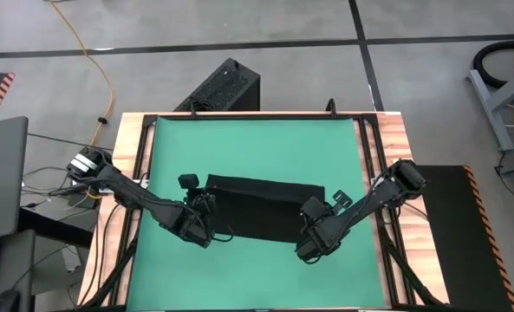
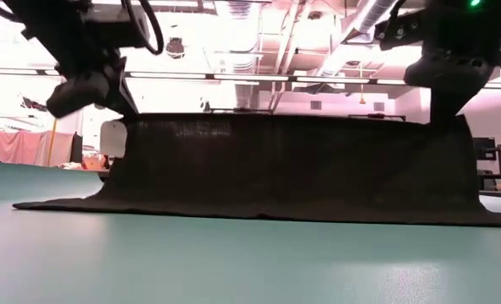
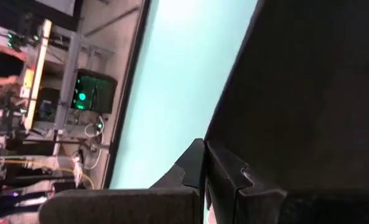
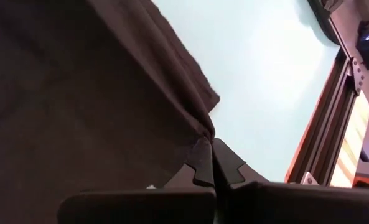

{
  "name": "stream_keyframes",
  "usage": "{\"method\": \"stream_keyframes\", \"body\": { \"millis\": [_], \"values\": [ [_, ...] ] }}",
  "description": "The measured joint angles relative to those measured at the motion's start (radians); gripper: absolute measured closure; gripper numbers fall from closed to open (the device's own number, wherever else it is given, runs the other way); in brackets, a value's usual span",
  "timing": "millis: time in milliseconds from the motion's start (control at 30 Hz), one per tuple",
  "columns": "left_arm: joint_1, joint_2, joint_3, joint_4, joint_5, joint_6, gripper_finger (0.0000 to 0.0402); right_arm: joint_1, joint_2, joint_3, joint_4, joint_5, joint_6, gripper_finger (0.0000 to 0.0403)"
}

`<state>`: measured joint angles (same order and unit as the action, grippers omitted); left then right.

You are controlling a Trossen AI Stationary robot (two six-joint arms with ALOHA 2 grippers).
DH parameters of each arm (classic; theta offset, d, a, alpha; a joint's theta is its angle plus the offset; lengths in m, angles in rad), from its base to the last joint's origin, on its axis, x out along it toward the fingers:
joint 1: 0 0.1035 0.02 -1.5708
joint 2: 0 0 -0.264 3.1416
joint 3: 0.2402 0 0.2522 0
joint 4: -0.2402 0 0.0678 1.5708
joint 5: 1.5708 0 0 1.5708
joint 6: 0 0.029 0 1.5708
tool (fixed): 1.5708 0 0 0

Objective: Roll towel
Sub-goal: Fold the brown towel

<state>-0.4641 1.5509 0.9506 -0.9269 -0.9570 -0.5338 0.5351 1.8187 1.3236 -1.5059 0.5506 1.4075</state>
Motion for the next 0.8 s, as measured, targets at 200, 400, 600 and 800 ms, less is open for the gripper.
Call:
{"method": "stream_keyframes", "body": {
  "millis": [200, 400, 600, 800],
  "values": [
    [0.031, 0.0, -0.053, 0.041, 0.028, 0.007, 0.0401, -0.025, 0.0, -0.042, 0.063, 0.007, -0.025, 0.0403],
    [0.058, 0.0, -0.068, 0.072, 0.035, 0.044, 0.0401, -0.053, 0.001, -0.055, 0.096, 0.03, -0.059, 0.0403],
    [0.086, 0.0, -0.068, 0.094, 0.036, 0.079, 0.0401, -0.069, 0.001, -0.055, 0.093, 0.03, -0.084, 0.0403],
    [0.111, 0.0, -0.124, 0.244, 0.076, 0.175, 0.0401, -0.068, 0.001, -0.058, 0.094, 0.032, -0.083, 0.0401]
  ]
}}
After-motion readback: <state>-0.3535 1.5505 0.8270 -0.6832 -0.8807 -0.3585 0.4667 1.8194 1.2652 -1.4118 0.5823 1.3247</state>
